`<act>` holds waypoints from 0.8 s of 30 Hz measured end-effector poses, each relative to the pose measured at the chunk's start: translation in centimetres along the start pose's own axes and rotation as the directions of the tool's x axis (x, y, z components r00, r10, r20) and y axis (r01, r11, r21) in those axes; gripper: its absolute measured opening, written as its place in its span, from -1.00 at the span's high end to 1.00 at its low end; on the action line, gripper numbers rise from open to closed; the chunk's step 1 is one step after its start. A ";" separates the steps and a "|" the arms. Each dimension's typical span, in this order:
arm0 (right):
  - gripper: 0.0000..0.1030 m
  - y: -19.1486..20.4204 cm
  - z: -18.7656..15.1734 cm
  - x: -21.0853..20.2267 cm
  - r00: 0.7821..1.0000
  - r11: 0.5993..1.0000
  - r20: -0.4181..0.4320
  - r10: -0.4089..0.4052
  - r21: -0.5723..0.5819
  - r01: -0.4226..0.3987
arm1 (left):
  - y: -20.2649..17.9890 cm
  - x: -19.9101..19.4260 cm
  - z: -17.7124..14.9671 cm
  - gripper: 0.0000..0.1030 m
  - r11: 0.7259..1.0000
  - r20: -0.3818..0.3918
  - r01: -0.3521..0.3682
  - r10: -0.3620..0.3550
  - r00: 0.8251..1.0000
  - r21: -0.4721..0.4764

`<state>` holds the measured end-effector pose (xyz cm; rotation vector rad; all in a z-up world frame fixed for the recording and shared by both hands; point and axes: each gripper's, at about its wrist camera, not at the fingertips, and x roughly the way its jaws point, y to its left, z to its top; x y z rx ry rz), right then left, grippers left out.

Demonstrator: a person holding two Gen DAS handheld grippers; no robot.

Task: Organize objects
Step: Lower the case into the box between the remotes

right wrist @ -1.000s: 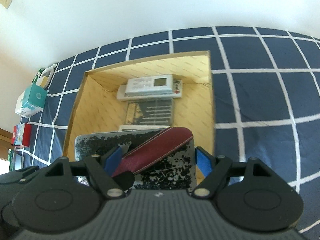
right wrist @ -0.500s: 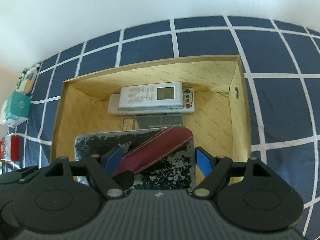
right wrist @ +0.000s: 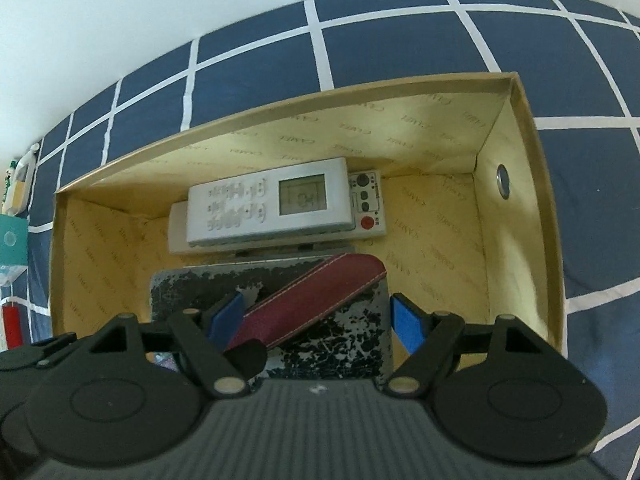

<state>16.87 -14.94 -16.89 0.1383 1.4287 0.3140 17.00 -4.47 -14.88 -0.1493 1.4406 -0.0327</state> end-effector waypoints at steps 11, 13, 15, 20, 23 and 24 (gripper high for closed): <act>-0.52 -0.3 1.4 1.5 1.000 1.000 -0.015 -0.001 0.008 0.001 | 0.5 1.6 1.2 -0.58 1.000 -0.025 0.001 0.000 1.000 0.004; -0.52 -0.4 1.3 1.8 1.000 1.000 -0.020 0.003 0.006 -0.002 | 0.6 1.8 1.3 -0.58 1.000 -0.032 0.005 -0.005 0.999 0.001; -0.52 -0.4 1.4 2.1 1.000 1.000 -0.022 -0.001 0.009 0.001 | 0.7 1.9 1.3 -0.58 1.000 -0.036 0.007 -0.007 0.999 -0.004; -0.52 -0.3 1.7 2.3 1.000 1.000 -0.030 -0.008 0.000 0.008 | 1.0 2.0 1.4 -0.59 1.000 -0.040 0.016 -0.017 0.999 -0.016; -0.52 -0.2 1.8 2.4 0.999 1.000 -0.032 -0.010 0.001 0.010 | 1.1 2.0 1.4 -0.59 1.000 -0.040 0.015 -0.016 0.999 -0.020; -0.52 -0.2 1.8 2.4 0.999 1.000 -0.033 -0.010 0.003 0.010 | 1.0 1.9 1.4 -0.59 1.000 -0.031 0.010 -0.011 0.999 -0.014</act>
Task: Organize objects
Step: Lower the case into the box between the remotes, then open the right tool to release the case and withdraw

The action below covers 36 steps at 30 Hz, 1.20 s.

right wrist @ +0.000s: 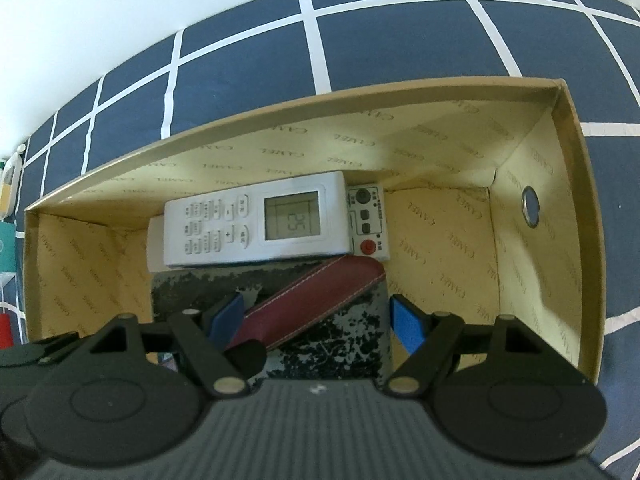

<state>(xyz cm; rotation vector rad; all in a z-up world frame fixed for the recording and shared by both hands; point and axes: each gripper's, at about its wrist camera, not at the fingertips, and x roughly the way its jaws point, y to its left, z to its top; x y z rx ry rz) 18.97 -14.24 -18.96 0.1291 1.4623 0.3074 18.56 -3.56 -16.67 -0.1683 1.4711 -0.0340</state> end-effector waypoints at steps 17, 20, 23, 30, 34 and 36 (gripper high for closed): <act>-0.52 0.2 -0.5 -2.3 0.999 0.999 0.030 0.018 -0.034 -0.017 | 0.0 -2.9 -1.3 -0.59 0.999 0.060 -0.035 0.037 0.998 -0.019; -0.52 0.4 -0.9 -3.4 0.999 0.998 0.041 0.019 -0.053 -0.017 | 0.4 -4.1 -2.2 -0.59 0.999 0.075 -0.042 0.044 0.996 -0.027; -0.52 0.6 -1.4 -4.6 0.998 0.998 0.055 0.020 -0.067 -0.016 | 0.5 -5.1 -3.0 -0.59 0.998 0.091 -0.052 0.055 0.994 -0.033; -0.52 0.4 -3.2 -7.6 0.996 0.996 0.091 0.013 -0.086 -0.005 | 0.9 -7.5 -5.0 -0.60 0.996 0.125 -0.080 0.085 0.988 -0.046; -0.55 0.2 -4.5 -9.4 0.994 0.995 0.110 0.007 -0.097 0.003 | 1.3 -8.7 -6.3 -0.60 0.994 0.144 -0.092 0.098 0.985 -0.053; -0.56 0.1 -5.1 -10.1 0.993 0.995 0.118 0.002 -0.100 0.010 | 1.5 -9.3 -7.0 -0.65 0.994 0.148 -0.097 0.105 0.983 -0.059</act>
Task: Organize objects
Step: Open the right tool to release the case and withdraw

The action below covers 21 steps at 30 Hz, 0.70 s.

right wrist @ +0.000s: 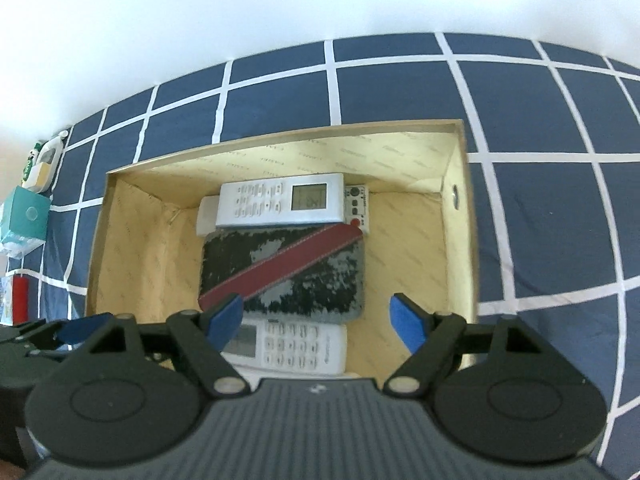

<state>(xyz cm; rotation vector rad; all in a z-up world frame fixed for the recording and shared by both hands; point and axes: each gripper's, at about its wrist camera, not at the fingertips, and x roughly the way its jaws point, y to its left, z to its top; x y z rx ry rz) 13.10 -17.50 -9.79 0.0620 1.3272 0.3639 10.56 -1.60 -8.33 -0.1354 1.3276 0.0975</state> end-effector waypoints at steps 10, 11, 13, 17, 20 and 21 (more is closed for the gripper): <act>-0.79 -0.3 -3.4 -3.3 1.000 1.000 0.024 -0.018 -0.004 0.018 | 0.2 -3.1 -2.8 -0.88 0.999 0.049 -0.020 0.018 0.999 0.029; -0.80 -0.3 -3.8 -3.5 0.999 1.000 0.026 -0.021 -0.005 0.021 | 0.2 -3.4 -3.1 -0.89 0.999 0.053 -0.023 0.022 0.998 0.032; -0.84 -0.4 -4.4 -4.0 0.999 1.000 0.028 -0.027 -0.004 0.027 | 0.2 -3.8 -3.5 -0.97 0.999 0.060 -0.032 0.029 0.998 0.039; -0.94 -0.7 -5.6 -4.8 0.999 0.999 0.033 -0.033 0.007 0.032 | 0.3 -4.6 -4.2 -1.00 0.998 0.075 -0.039 0.036 0.997 0.043; -1.00 -0.9 -6.3 -5.2 0.999 0.999 0.034 -0.034 0.010 0.034 | 0.4 -5.0 -4.7 -1.00 0.998 0.079 -0.045 0.042 0.996 0.037; -1.00 -0.9 -6.6 -5.4 0.999 0.999 0.035 -0.036 0.011 0.036 | 0.5 -5.2 -4.8 -1.00 0.998 0.081 -0.048 0.045 0.996 0.035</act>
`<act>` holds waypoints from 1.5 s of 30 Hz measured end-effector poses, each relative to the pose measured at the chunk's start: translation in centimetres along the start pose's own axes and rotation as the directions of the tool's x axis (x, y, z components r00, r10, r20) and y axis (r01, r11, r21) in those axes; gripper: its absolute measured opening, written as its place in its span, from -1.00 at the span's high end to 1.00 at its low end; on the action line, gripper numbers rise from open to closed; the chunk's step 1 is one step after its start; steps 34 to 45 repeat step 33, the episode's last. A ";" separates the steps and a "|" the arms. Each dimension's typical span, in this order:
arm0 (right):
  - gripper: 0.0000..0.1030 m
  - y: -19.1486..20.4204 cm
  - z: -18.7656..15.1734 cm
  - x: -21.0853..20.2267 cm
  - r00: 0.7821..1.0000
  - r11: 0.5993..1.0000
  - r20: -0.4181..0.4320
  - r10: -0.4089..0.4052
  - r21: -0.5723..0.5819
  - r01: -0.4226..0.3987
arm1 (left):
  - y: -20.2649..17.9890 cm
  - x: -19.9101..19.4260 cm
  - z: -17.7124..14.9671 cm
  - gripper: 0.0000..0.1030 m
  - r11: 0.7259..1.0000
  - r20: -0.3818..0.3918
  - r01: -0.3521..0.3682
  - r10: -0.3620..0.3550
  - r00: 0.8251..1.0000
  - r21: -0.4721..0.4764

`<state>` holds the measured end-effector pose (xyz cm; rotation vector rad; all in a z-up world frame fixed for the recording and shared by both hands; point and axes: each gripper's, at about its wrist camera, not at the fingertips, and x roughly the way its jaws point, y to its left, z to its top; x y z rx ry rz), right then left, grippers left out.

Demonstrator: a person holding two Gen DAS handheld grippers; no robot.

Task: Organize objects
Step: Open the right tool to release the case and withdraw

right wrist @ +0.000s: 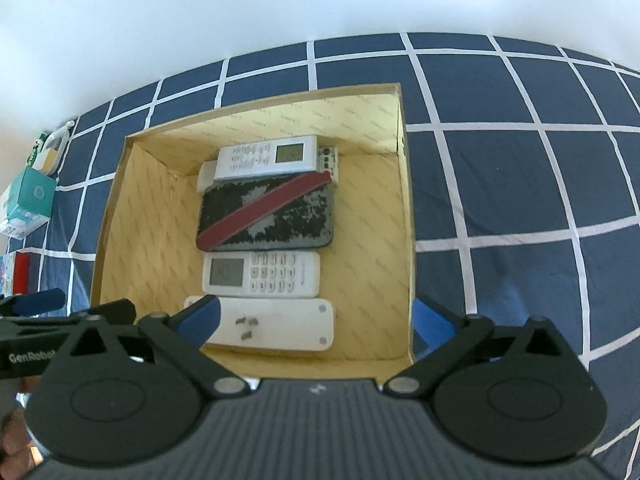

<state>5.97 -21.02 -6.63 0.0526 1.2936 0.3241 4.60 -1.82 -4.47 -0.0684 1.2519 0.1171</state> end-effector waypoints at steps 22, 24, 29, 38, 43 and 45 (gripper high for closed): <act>-1.00 -0.5 -1.8 -1.1 1.000 1.000 0.010 -0.015 -0.012 0.015 | 0.4 -1.6 -1.1 -1.00 1.000 0.032 -0.014 0.015 0.999 -0.008; -1.00 -0.5 -1.8 -1.2 1.000 1.000 0.010 -0.015 -0.011 0.015 | 0.4 -1.6 -1.2 -1.00 1.000 0.032 -0.015 0.015 0.999 -0.009; -1.00 -0.6 -2.0 -1.3 1.000 1.000 0.011 -0.016 -0.013 0.016 | 0.3 -1.7 -1.3 -1.00 1.000 0.031 -0.017 0.017 0.999 -0.006; -1.00 -0.5 -2.0 -1.4 1.000 1.000 0.014 -0.018 -0.014 0.019 | 0.3 -1.8 -1.3 -1.00 1.000 0.031 -0.020 0.021 0.999 -0.004; -1.00 -0.5 -2.0 -1.4 1.000 1.000 0.014 -0.018 -0.014 0.019 | 0.3 -1.8 -1.3 -1.00 1.000 0.031 -0.020 0.021 0.999 -0.004; -1.00 -0.5 -2.0 -1.4 1.000 1.000 0.014 -0.018 -0.014 0.019 | 0.3 -1.8 -1.3 -1.00 1.000 0.031 -0.020 0.021 0.999 -0.004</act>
